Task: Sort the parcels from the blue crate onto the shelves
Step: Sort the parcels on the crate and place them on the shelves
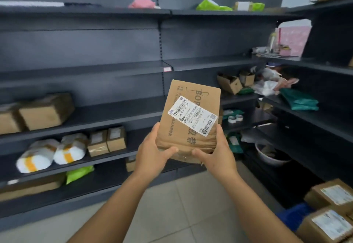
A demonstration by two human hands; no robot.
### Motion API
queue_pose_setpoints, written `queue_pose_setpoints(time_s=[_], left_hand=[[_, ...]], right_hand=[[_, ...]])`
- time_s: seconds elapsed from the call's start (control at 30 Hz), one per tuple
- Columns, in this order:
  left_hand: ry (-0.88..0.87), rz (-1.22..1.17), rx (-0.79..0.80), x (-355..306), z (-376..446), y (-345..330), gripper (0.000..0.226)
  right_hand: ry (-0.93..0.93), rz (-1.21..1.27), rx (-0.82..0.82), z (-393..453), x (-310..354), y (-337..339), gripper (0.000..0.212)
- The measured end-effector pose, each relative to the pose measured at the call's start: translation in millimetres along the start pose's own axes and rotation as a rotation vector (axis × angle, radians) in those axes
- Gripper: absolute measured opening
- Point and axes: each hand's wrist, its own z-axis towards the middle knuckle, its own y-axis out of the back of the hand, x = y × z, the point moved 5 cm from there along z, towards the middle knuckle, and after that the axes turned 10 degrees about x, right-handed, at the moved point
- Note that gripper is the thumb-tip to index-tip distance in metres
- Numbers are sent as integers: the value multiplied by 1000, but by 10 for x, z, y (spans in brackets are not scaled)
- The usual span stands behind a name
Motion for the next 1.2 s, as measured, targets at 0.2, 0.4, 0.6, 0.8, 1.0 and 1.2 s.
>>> queue_pose_setpoints(time_s=[0.2, 0.4, 0.6, 0.8, 1.0, 1.2], left_hand=[[27, 13, -204, 257, 13, 965, 73], [50, 99, -347, 524, 261, 1814, 79], [66, 144, -451, 863, 885, 2587, 80], [102, 137, -536, 1223, 1616, 3325, 92], [142, 196, -634, 1521, 2011, 4150, 82], [194, 267, -703, 1876, 2187, 5124, 76]], right_hand=[[134, 39, 145, 401, 682, -741, 95], [239, 80, 251, 969, 1225, -1508, 96], [334, 118, 316, 1805, 1726, -2237, 93], [410, 120, 376, 2695, 2257, -2896, 90], [495, 57, 448, 3271, 2886, -3618, 88], [613, 3, 472, 3602, 3571, -4559, 70]])
